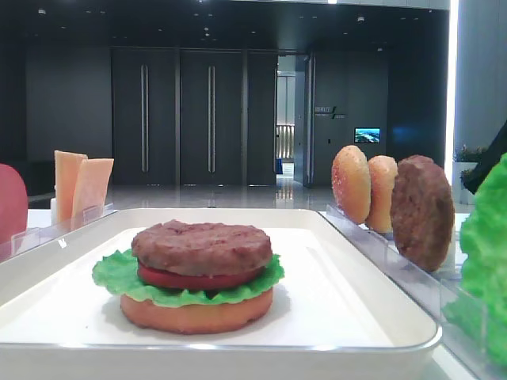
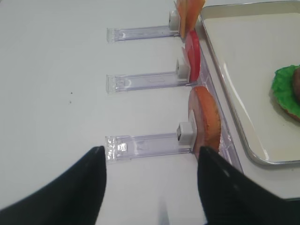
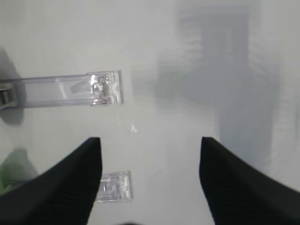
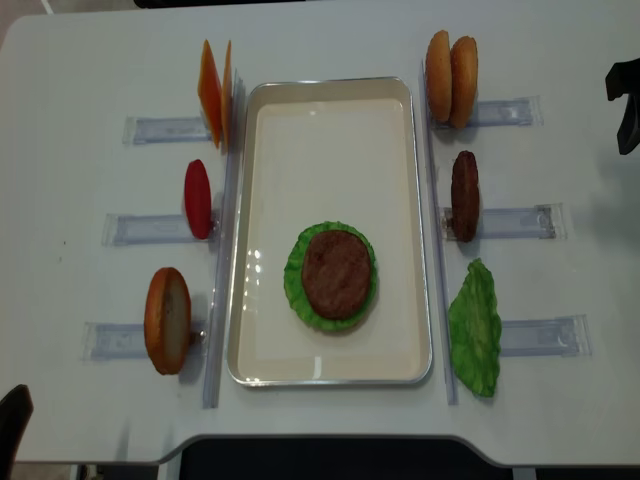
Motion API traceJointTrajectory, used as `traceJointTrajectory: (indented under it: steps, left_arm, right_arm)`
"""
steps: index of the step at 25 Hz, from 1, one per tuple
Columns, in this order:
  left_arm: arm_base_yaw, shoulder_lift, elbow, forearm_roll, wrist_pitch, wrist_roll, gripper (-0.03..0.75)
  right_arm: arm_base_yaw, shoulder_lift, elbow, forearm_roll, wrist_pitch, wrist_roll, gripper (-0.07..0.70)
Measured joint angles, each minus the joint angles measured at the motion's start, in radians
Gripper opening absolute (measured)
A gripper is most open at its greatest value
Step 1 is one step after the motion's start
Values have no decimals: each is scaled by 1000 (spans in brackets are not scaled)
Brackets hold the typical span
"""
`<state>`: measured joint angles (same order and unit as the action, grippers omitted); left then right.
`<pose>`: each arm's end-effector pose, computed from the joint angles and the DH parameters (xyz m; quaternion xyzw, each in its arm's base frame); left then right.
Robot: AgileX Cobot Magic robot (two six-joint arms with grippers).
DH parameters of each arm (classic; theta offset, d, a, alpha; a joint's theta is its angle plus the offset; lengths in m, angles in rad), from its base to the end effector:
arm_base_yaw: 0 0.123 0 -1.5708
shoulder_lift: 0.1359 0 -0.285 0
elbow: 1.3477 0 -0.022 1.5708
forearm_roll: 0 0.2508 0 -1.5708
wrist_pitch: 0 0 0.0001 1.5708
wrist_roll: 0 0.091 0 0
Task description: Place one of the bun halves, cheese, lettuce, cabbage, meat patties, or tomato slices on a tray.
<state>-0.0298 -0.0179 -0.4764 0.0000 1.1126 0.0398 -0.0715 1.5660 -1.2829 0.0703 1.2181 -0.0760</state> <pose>-0.0071 0.0002 0.2665 0.0302 0.8674 0.0025 0.4967 0.3014 -0.0156 0.2886 0.0073 0.9963 0.0280 0.0805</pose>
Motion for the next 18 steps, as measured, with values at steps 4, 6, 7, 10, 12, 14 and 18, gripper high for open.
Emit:
traceJointTrajectory:
  steps: [4, 6, 7, 10, 12, 14, 18]
  left_arm:
    - [0, 0, 0, 0, 0, 0, 471]
    - [0, 0, 0, 0, 0, 0, 471]
    - [0, 0, 0, 0, 0, 0, 471]
    - [0, 0, 0, 0, 0, 0, 471]
    - [0, 0, 0, 0, 0, 0, 471]
    - [0, 0, 0, 0, 0, 0, 471]
    - [0, 0, 0, 0, 0, 0, 471]
  right_arm:
    - [0, -81, 16, 2, -2, -1, 410]
    - [0, -143, 53, 2, -2, 4, 403]
    - [0, -181, 79, 2, -2, 10, 400]
    - [0, -294, 164, 2, 0, 21, 400]
    - [0, -378, 221, 2, 1, 31, 398]
    - [0, -460, 280, 2, 3, 50, 399]
    - [0, -637, 371, -2, 5, 88, 386]
